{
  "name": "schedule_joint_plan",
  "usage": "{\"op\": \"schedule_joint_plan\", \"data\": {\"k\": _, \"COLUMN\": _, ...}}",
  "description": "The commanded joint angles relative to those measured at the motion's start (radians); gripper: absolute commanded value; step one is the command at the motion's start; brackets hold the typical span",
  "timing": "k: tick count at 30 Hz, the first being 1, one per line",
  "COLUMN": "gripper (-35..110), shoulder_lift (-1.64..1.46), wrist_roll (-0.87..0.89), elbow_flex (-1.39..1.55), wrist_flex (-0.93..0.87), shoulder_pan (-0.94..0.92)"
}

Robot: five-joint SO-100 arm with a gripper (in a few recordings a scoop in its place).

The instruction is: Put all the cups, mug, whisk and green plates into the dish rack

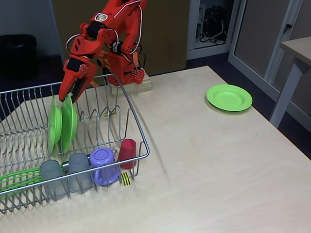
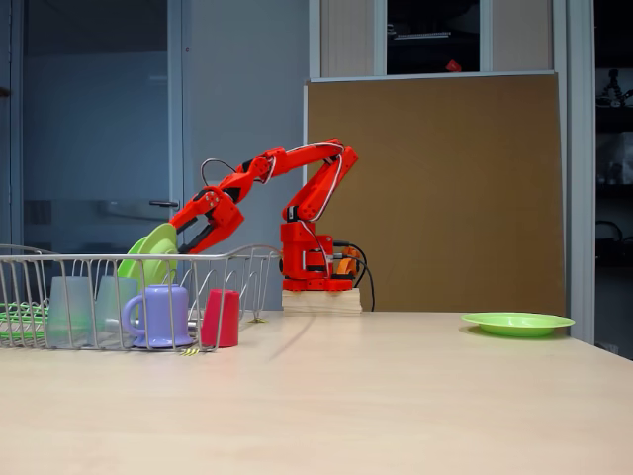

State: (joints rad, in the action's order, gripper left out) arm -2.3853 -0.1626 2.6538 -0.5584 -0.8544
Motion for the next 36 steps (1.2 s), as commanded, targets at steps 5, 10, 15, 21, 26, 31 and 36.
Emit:
{"op": "schedule_joint_plan", "data": {"k": 5, "gripper": 22, "shoulder_lift": -0.213, "wrist_roll": -0.038, "elbow_flex": 0.006, "wrist_flex": -0.14, "shoulder_pan": 0.017}}
{"op": "schedule_joint_plan", "data": {"k": 10, "gripper": 22, "shoulder_lift": -0.204, "wrist_roll": -0.054, "elbow_flex": -0.029, "wrist_flex": -0.187, "shoulder_pan": 0.012}}
{"op": "schedule_joint_plan", "data": {"k": 15, "gripper": 23, "shoulder_lift": -0.156, "wrist_roll": -0.15, "elbow_flex": -0.183, "wrist_flex": -0.255, "shoulder_pan": 0.153}}
{"op": "schedule_joint_plan", "data": {"k": 21, "gripper": 22, "shoulder_lift": -0.087, "wrist_roll": -0.155, "elbow_flex": -0.31, "wrist_flex": -0.382, "shoulder_pan": 0.552}}
{"op": "schedule_joint_plan", "data": {"k": 26, "gripper": 15, "shoulder_lift": -0.002, "wrist_roll": 0.003, "elbow_flex": -0.345, "wrist_flex": -0.425, "shoulder_pan": 0.904}}
{"op": "schedule_joint_plan", "data": {"k": 31, "gripper": 18, "shoulder_lift": 0.089, "wrist_roll": 0.35, "elbow_flex": -0.385, "wrist_flex": -0.448, "shoulder_pan": 1.229}}
{"op": "schedule_joint_plan", "data": {"k": 36, "gripper": 30, "shoulder_lift": 0.285, "wrist_roll": 0.841, "elbow_flex": -0.454, "wrist_flex": -0.313, "shoulder_pan": 1.531}}
